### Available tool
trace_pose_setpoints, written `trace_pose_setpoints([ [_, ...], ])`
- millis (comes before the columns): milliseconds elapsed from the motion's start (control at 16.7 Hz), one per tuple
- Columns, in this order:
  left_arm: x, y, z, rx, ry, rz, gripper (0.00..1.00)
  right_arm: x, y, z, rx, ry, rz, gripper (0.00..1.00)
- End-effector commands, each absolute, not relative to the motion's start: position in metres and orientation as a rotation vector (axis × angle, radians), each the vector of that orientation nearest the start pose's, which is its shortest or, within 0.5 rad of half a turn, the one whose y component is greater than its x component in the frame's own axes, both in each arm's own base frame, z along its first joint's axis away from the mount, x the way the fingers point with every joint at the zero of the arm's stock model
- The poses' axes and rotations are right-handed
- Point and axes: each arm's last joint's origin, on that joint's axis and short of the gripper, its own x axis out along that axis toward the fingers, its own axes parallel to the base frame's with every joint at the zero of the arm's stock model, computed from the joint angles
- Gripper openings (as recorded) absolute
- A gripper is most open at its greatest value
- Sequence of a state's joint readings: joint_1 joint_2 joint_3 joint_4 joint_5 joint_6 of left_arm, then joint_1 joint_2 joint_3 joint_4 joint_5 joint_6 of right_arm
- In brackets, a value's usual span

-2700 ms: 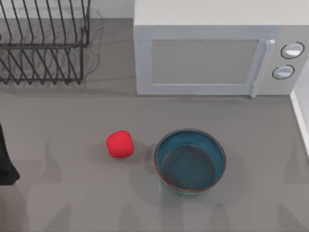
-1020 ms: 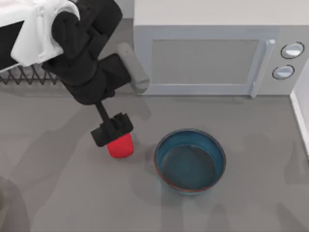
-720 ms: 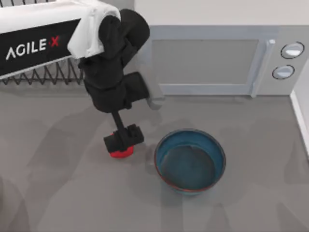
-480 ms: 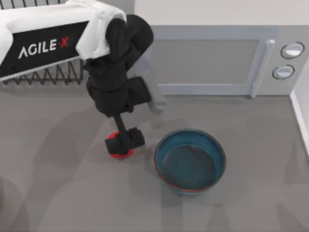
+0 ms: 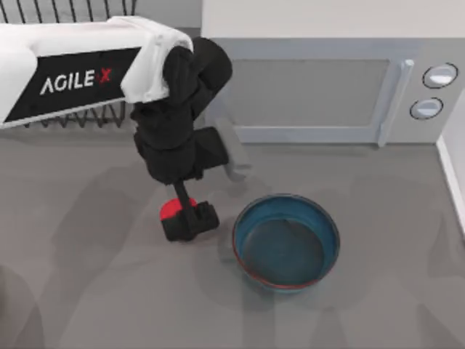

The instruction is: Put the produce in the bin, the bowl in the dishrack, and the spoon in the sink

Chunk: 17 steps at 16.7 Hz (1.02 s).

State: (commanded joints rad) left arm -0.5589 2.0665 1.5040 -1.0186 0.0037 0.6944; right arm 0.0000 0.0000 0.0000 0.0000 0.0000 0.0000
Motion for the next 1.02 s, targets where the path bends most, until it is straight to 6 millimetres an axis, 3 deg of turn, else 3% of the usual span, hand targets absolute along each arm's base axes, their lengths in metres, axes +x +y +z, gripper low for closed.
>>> trace_pose_setpoints([
  [420, 0.331, -0.203, 0.109, 0.965, 1.354, -0.969, 1.00, 0.106, -0.001, 0.160, 0.000, 0.000, 0.000, 1.00],
  [720, 0.331, -0.203, 0.106, 0.965, 1.355, -0.969, 1.00, 0.106, -0.001, 0.160, 0.000, 0.000, 0.000, 1.00],
  [1020, 0.331, -0.203, 0.106, 0.965, 1.355, -0.969, 0.62, 0.106, -0.001, 0.160, 0.000, 0.000, 0.000, 1.00],
])
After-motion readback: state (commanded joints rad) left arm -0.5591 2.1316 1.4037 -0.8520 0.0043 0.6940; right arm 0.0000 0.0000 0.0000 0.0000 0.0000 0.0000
